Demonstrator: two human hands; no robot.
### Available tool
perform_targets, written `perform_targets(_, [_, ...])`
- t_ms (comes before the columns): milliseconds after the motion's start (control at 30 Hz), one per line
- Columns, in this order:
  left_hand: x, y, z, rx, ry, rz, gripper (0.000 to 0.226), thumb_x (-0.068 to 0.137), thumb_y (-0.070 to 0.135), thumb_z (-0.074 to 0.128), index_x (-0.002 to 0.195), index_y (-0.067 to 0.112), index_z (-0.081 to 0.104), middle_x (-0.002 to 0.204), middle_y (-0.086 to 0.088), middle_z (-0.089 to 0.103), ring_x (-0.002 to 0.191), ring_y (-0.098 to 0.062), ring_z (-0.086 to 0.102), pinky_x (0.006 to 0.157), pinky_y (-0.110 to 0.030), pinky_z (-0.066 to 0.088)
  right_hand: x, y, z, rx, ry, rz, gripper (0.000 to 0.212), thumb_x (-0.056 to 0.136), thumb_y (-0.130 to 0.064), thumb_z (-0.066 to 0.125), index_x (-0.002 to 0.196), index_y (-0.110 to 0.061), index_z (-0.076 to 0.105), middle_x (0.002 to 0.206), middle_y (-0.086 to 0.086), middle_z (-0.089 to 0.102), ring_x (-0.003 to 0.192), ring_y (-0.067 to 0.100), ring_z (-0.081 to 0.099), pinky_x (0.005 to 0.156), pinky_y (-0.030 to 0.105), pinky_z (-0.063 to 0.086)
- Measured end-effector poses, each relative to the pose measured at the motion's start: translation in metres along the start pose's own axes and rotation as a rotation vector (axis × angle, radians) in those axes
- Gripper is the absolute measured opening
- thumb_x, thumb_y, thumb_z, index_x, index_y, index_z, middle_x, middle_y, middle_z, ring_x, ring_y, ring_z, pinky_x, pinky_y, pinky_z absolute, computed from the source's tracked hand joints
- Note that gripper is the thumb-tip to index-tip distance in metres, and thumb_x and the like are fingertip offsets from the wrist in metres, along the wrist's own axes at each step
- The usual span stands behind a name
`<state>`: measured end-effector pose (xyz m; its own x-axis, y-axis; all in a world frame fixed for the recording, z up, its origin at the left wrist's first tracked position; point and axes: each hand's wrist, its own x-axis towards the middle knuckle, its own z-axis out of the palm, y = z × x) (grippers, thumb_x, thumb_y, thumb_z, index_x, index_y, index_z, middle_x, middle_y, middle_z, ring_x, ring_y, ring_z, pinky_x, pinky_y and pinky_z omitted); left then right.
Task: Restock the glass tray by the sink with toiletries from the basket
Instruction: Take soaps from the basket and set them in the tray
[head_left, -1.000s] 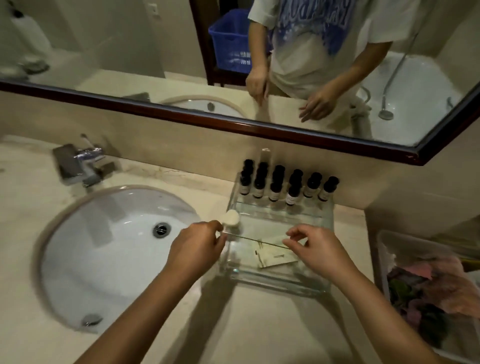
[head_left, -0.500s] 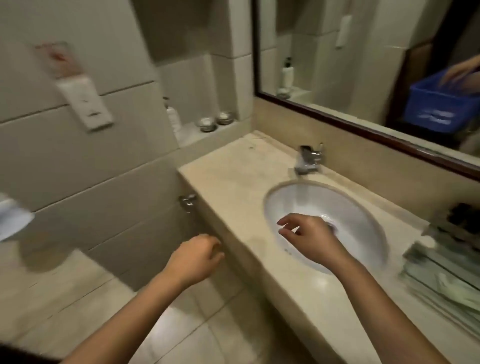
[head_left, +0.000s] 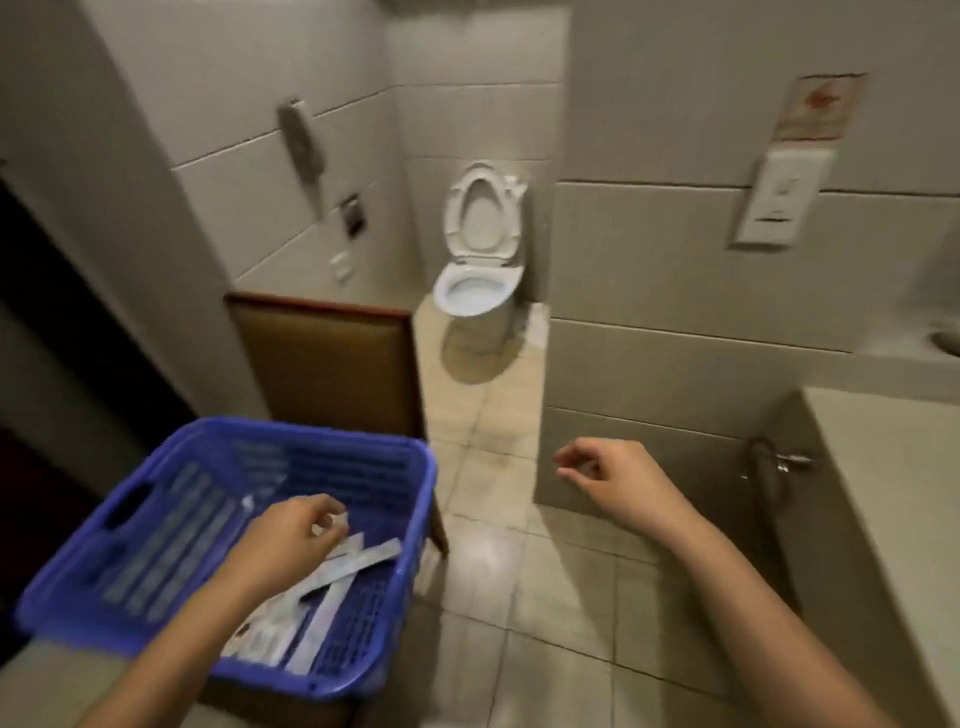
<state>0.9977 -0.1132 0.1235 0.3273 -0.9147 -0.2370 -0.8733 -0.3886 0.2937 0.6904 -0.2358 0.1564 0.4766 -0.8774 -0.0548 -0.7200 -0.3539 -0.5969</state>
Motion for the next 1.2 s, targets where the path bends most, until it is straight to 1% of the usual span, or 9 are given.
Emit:
perform_targets(133, [-0.018,-0.052,0.009,-0.028,-0.008,-0.177,0.031,0.092,0.036,0.054,0.119,0.021,0.06,0.109,0.005,0.066,0.099,-0.013,0.06,0.076,-0.023,0.041,0.044,-0.036,0.039,0.012,-0.104,-0.117,0.023,0.09,-0.021,0.06,0.111,-0.018,0.067,0.107,-0.002,0.069,0.078,0.007,0.053,0.078,0.021,0.043])
perform_targets(233, [-0.023,-0.067,0.015,-0.075,-0.032,-0.286,0.032,0.094,0.034,0.052,0.121,0.019,0.057,0.112,0.003,0.064,0.099,-0.014,0.06,0.084,-0.025,0.044,0.077,-0.051,0.059,0.006,-0.188,-0.19,0.024,0.09,-0.023,0.059,0.113,-0.021,0.065,0.11,-0.005,0.067,0.074,0.006,0.054,0.078,0.021,0.042])
perform_targets(367, [-0.019,-0.085,0.021,-0.158,-0.012,-0.455,0.033,0.094,0.035,0.052,0.123,0.019,0.056,0.112,0.004,0.064,0.098,-0.012,0.059,0.083,-0.024,0.045,0.129,-0.066,0.066,-0.022,-0.291,-0.279,0.025,0.091,-0.023,0.058,0.116,-0.023,0.062,0.109,-0.008,0.063,0.071,0.0,0.052,0.078,0.023,0.044])
perform_targets(600, [0.01,-0.112,0.019,-0.155,-0.05,-0.642,0.036,0.095,0.037,0.05,0.125,0.018,0.053,0.11,0.003,0.062,0.097,-0.013,0.059,0.083,-0.026,0.048,0.222,-0.071,0.076,-0.013,-0.321,-0.365,0.024,0.088,-0.016,0.062,0.112,-0.019,0.064,0.097,-0.006,0.063,0.07,0.01,0.056,0.062,0.011,0.036])
perform_targets(767, [0.027,-0.124,0.039,-0.197,-0.078,-0.723,0.035,0.095,0.034,0.049,0.125,0.018,0.054,0.121,-0.001,0.062,0.107,-0.017,0.058,0.087,-0.027,0.047,0.253,-0.082,0.14,0.022,-0.474,-0.362,0.022,0.088,-0.014,0.062,0.11,-0.015,0.064,0.095,-0.001,0.064,0.067,0.002,0.051,0.059,0.004,0.037])
perform_targets(933, [0.036,-0.154,0.068,-0.251,-0.236,-0.76,0.035,0.096,0.034,0.047,0.127,0.019,0.052,0.126,-0.003,0.058,0.112,-0.019,0.056,0.088,-0.028,0.046,0.249,-0.108,0.215,-0.056,-0.742,-0.398,0.028,0.092,-0.019,0.057,0.12,-0.017,0.058,0.1,-0.005,0.059,0.087,0.011,0.057,0.077,0.019,0.042])
perform_targets(1000, [0.039,-0.168,0.076,-0.273,-0.29,-0.771,0.037,0.097,0.034,0.045,0.13,0.019,0.049,0.127,-0.004,0.057,0.112,-0.021,0.055,0.088,-0.029,0.045,0.251,-0.12,0.236,-0.123,-0.816,-0.433,0.031,0.094,-0.021,0.055,0.125,-0.018,0.054,0.11,-0.002,0.06,0.082,0.006,0.051,0.075,0.019,0.038])
perform_targets(1100, [0.046,-0.187,0.084,-0.33,-0.342,-0.787,0.039,0.097,0.035,0.045,0.132,0.018,0.047,0.125,-0.006,0.057,0.108,-0.022,0.056,0.085,-0.029,0.046,0.257,-0.138,0.252,-0.166,-0.852,-0.421,0.032,0.095,-0.022,0.053,0.127,-0.019,0.052,0.12,0.0,0.059,0.074,0.001,0.047,0.074,0.019,0.035])
perform_targets(1200, [0.056,-0.21,0.088,-0.405,-0.355,-0.791,0.038,0.097,0.037,0.046,0.129,0.018,0.05,0.126,-0.004,0.057,0.107,-0.02,0.058,0.084,-0.028,0.047,0.269,-0.161,0.268,-0.206,-0.846,-0.385,0.032,0.096,-0.022,0.052,0.127,-0.017,0.052,0.123,0.002,0.059,0.089,0.012,0.054,0.077,0.02,0.036])
